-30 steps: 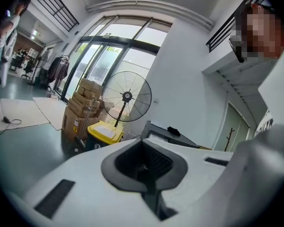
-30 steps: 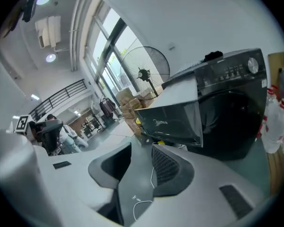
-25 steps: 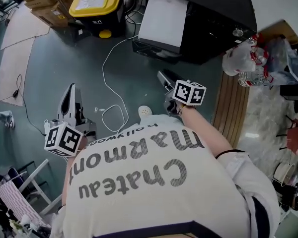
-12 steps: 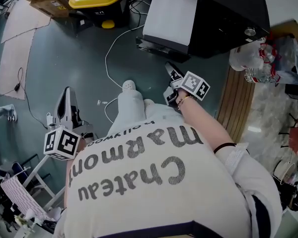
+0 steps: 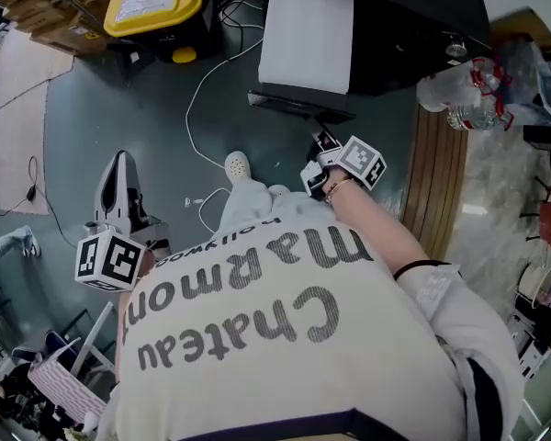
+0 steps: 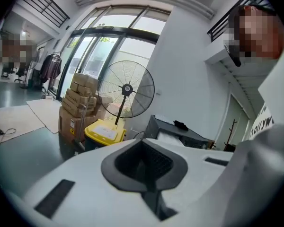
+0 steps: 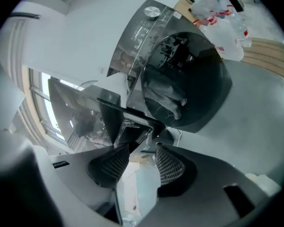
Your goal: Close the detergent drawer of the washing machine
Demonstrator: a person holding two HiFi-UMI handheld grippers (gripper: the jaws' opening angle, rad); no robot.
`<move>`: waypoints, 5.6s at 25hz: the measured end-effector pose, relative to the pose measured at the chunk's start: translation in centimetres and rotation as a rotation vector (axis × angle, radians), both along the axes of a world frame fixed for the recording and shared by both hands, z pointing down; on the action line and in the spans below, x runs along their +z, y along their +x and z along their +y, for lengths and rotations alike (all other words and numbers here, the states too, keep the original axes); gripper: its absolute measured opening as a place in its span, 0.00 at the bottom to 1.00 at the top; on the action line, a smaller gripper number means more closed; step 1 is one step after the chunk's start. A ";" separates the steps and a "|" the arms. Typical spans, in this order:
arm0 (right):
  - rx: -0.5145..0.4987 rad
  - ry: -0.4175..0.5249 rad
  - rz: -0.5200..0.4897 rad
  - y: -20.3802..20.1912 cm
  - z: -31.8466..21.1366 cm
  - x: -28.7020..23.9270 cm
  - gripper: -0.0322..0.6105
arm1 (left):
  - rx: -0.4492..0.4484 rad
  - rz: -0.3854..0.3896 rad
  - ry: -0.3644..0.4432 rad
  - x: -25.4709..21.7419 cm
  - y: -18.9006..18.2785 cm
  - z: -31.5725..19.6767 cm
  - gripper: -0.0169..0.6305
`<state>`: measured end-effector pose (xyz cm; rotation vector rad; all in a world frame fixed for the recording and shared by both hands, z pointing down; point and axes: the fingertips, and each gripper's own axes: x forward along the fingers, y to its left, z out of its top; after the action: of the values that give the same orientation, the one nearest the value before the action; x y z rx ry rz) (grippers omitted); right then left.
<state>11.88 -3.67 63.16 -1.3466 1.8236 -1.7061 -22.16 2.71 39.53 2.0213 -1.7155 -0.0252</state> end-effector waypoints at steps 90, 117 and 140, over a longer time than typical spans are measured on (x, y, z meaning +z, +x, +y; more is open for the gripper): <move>0.342 -0.070 -0.175 2.7 -10.8 -2.0 0.17 | 0.177 0.082 0.095 -1.4 -4.8 -22.6 0.04; 0.309 -0.055 -0.177 3.2 -15.1 -2.0 0.17 | 0.109 0.062 0.102 -1.7 -5.8 -24.0 0.04; 0.297 -0.050 -0.169 3.6 -18.1 -2.0 0.17 | 0.054 0.068 0.099 -1.3 -6.6 -24.6 0.04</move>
<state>15.45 -21.77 61.16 -1.3674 1.4193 -1.6586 -28.76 -21.88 38.24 2.1118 -1.6470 -0.1621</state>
